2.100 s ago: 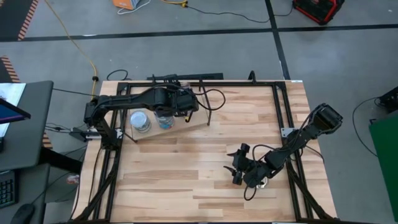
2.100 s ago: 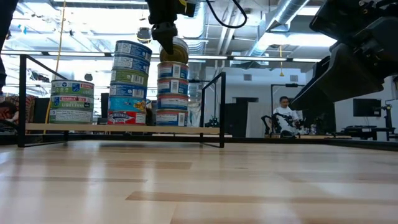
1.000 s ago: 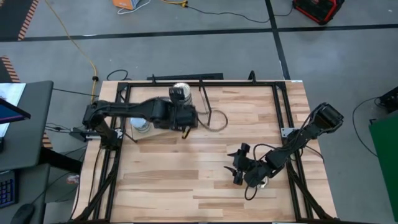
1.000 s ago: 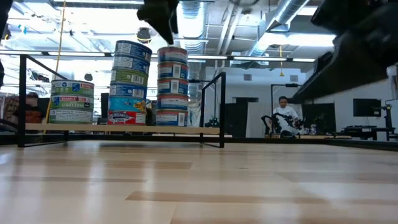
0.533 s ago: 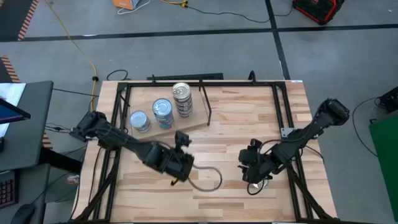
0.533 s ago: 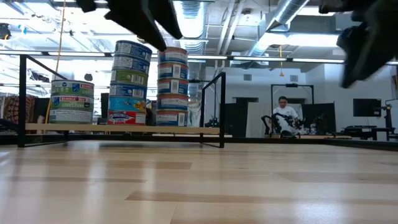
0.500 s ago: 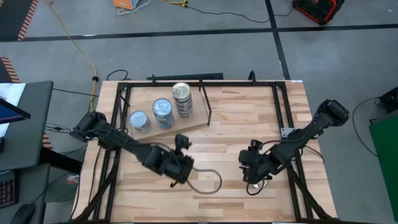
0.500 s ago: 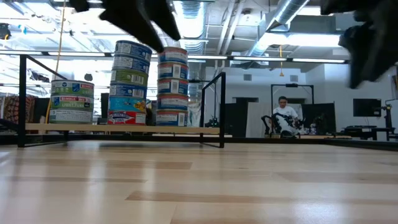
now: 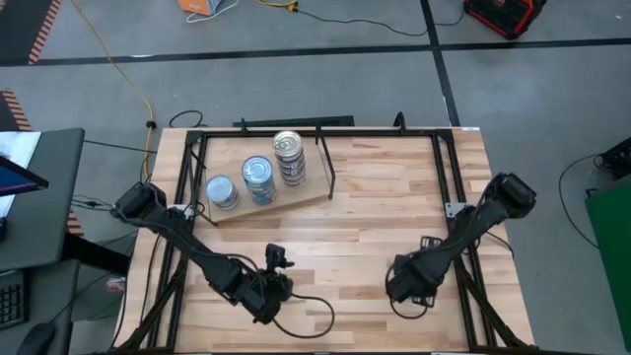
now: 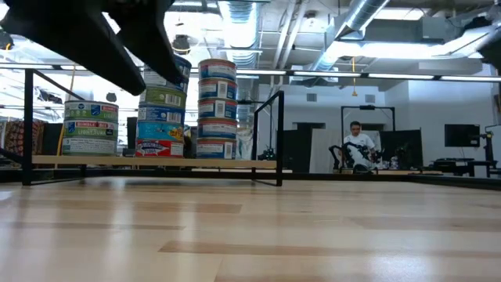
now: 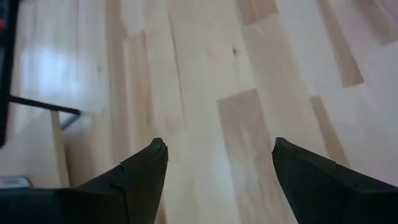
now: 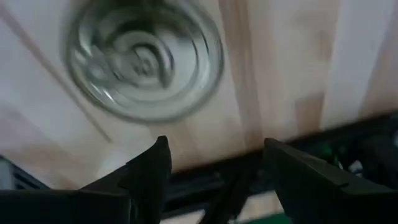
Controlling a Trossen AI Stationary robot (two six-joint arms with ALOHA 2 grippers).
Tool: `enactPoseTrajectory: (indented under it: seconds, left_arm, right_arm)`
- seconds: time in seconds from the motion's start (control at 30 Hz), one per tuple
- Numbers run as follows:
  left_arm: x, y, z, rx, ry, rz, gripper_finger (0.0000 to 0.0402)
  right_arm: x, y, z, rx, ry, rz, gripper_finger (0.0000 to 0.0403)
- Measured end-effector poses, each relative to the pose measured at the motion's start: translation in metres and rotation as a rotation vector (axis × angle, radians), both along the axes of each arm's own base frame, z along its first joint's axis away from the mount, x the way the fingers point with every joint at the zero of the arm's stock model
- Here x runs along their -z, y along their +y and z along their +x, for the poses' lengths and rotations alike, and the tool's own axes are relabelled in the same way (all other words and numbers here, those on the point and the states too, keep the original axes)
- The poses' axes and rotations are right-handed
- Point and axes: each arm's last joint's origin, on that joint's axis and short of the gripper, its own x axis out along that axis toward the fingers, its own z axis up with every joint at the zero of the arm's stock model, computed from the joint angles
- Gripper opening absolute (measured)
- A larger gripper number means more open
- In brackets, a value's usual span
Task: Stack canned seafood by type on shelf
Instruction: Stack the blue pink tuna can on top of the blue pink tuna can on the shelf
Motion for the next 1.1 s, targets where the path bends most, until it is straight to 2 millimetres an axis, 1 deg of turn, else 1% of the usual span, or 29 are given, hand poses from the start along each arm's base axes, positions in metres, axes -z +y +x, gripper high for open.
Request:
enactPoseTrajectory:
  seconds: [0.2,0.27,0.33,0.4,0.5,0.6,0.67,0.73,0.8,0.9,0.97,1.1]
  left_arm:
    - [0.007,-0.004,-0.007,-0.059,-0.018,-0.047,0.0279]
    - [0.007,-0.004,-0.007,-0.091,-0.031,-0.065,0.0279]
    - [0.007,-0.004,-0.005,-0.111,-0.051,-0.090,0.0279]
    - [0.005,-0.002,-0.001,-0.118,-0.072,-0.106,0.0279]
    - [0.003,0.000,0.005,-0.099,-0.103,-0.104,0.0279]
    - [0.000,0.002,0.011,-0.071,-0.123,-0.098,0.0279]
    - [0.000,0.004,0.013,-0.063,-0.114,-0.114,0.0279]
    - [0.001,0.005,0.013,-0.057,-0.098,-0.138,0.0279]
    - [0.001,0.004,0.013,-0.059,-0.093,-0.162,0.0279]
    - [0.003,0.005,0.013,-0.076,-0.109,-0.178,0.0279]
    - [0.013,0.005,0.013,-0.067,-0.147,-0.206,0.0279]
    - [0.040,0.010,0.009,-0.030,-0.201,-0.266,0.0279]
  right_arm:
    - [0.020,0.017,-0.009,-0.039,0.099,0.003,0.0285]
    - [0.029,0.023,-0.009,-0.077,0.116,0.005,0.0285]
    - [0.039,0.029,-0.004,-0.115,0.099,0.027,0.0285]
    - [0.046,0.032,0.007,-0.156,0.022,0.036,0.0284]
    - [0.045,0.031,0.030,-0.225,-0.150,-0.007,0.0278]
    - [0.037,0.028,0.058,-0.299,-0.334,-0.041,0.0270]
    - [0.026,0.026,0.071,-0.344,-0.427,-0.057,0.0264]
    - [0.012,0.024,0.078,-0.365,-0.500,-0.077,0.0257]
    - [-0.002,0.022,0.081,-0.363,-0.572,-0.104,0.0250]
    - [-0.011,0.021,0.083,-0.342,-0.719,-0.137,0.0241]
    - [-0.010,0.022,0.089,-0.319,-0.852,-0.118,0.0238]
    - [0.007,0.024,0.100,-0.333,-1.081,-0.043,0.0233]
